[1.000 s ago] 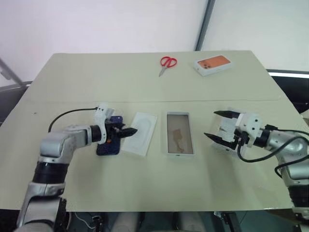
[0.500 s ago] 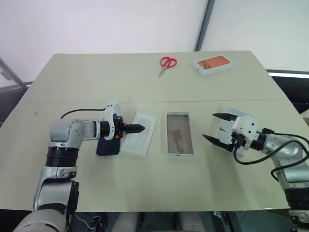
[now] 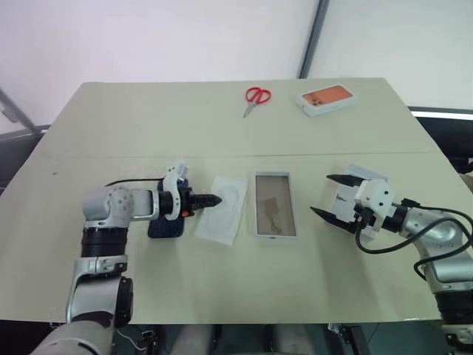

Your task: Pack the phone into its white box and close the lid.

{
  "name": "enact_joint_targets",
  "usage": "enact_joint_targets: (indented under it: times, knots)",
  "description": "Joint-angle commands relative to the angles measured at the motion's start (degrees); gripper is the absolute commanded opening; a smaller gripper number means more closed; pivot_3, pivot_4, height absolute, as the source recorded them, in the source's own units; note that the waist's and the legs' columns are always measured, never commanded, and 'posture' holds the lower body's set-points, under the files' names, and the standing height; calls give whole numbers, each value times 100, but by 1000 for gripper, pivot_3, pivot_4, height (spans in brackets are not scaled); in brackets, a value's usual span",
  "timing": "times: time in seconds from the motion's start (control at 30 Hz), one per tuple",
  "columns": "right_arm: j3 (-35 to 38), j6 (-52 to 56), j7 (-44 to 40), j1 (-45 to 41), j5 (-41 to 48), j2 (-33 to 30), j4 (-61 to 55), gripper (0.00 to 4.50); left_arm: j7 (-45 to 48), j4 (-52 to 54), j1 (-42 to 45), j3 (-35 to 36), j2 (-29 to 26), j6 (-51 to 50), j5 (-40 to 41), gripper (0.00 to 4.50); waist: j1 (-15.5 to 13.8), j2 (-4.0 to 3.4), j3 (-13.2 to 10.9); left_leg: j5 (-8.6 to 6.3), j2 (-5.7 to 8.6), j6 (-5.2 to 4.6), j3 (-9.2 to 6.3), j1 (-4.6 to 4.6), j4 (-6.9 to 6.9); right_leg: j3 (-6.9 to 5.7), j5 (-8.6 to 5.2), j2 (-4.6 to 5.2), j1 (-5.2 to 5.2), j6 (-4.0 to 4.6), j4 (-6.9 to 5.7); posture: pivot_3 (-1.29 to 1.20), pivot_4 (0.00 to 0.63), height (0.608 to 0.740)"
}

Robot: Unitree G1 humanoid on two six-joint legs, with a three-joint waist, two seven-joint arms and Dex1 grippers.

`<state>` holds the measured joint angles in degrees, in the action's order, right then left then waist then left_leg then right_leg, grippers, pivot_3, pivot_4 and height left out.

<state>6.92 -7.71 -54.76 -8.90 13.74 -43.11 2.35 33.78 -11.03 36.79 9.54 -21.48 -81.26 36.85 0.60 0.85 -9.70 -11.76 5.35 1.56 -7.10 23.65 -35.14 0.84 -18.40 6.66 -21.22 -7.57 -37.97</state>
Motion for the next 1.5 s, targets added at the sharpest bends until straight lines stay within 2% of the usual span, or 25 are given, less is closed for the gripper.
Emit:
enact_joint_targets:
  times: [0.03,0.07,0.37,0.43,0.57,0.7,0.93,1.0,1.1,1.33,1.5]
  knots:
    - [62,-74,65,0,34,29,-259,4500,-112,-48,-54,0,73,-220,24,613,0,1,0,0,0,0,0,0,0,0,0,0,-1,0,0,0,150,740]
    - [65,-74,68,5,36,27,-263,4500,-126,-53,-44,50,85,-256,45,56,-2,-1,1,0,0,0,0,0,0,0,0,0,-1,0,0,0,150,740]
    - [58,149,66,60,169,31,-508,4500,-234,-60,-52,479,-11,-375,111,56,23,-1,0,1,-2,2,1,-4,3,1,0,-2,-2,0,-1,0,150,740]
    - [-35,422,75,80,350,145,-828,4500,-368,-145,50,844,77,-419,161,56,23,0,0,1,-3,2,1,-4,3,1,0,-2,-2,0,-1,0,150,740]
    - [-371,825,76,151,466,369,-1449,4500,-679,-293,301,1428,217,-270,204,56,11,6,-3,1,-5,3,0,-3,3,1,0,-5,-4,0,-1,0,150,740]
    - [-905,1015,-61,237,362,498,-1855,4500,-869,-227,442,1535,291,-154,182,56,-10,11,-6,1,-1,3,0,-2,1,0,0,0,-2,-1,0,0,150,740]
    - [-1447,1106,-458,62,185,364,-1786,4500,-1096,-263,606,1747,425,-123,272,56,12,13,-8,1,-1,4,0,-2,2,0,0,-1,-4,-2,0,0,150,740]
    - [-1664,933,-600,-34,-134,268,-1573,4500,-1128,-260,647,1772,440,-119,286,56,20,14,-8,1,-2,4,0,-2,2,0,0,-2,-6,-2,-1,0,150,740]
    - [-2079,905,-860,-259,-559,164,-1085,3682,-1218,-220,671,1862,517,-195,329,0,14,14,-8,1,-1,4,1,-2,2,0,0,-3,-6,-2,0,0,150,740]
    - [-2273,671,-853,-552,-893,233,-621,25,-1384,80,693,1954,547,-106,399,0,10,17,-10,3,-2,8,0,-2,1,-1,0,-2,-4,-2,-1,0,150,740]
    - [-2286,670,-885,-609,-857,340,-657,25,-1430,143,738,2126,627,13,528,0,14,17,-10,9,-2,18,0,-2,2,-1,0,-3,-5,-2,-1,0,150,740]
